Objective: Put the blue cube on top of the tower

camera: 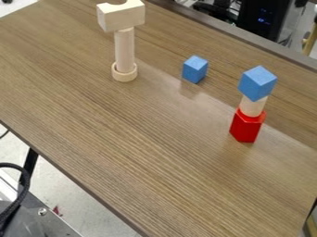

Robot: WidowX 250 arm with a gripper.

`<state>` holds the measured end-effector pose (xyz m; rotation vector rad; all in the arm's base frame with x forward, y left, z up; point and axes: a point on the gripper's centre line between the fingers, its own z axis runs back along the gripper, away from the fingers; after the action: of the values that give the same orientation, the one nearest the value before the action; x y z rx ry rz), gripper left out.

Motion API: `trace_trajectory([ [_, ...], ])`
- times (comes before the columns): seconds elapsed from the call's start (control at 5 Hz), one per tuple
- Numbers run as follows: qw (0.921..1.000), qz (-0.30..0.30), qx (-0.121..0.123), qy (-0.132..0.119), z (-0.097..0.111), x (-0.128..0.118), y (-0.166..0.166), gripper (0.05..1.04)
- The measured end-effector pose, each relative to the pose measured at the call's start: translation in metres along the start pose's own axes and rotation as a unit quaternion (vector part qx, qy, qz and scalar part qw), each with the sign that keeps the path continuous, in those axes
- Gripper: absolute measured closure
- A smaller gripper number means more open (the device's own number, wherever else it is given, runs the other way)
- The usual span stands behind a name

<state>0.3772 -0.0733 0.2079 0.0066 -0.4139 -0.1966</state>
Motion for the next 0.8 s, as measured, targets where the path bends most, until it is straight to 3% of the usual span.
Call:
trace_trajectory([
  [0.2,0.9998,0.000,0.001,0.018,-0.012,-0.004,0.000,0.085],
  [0.4,0.9983,0.028,0.017,0.047,-0.039,-0.004,0.018,0.085],
  [0.8,0.9894,0.103,0.072,0.072,-0.073,-0.002,0.073,0.085],
])
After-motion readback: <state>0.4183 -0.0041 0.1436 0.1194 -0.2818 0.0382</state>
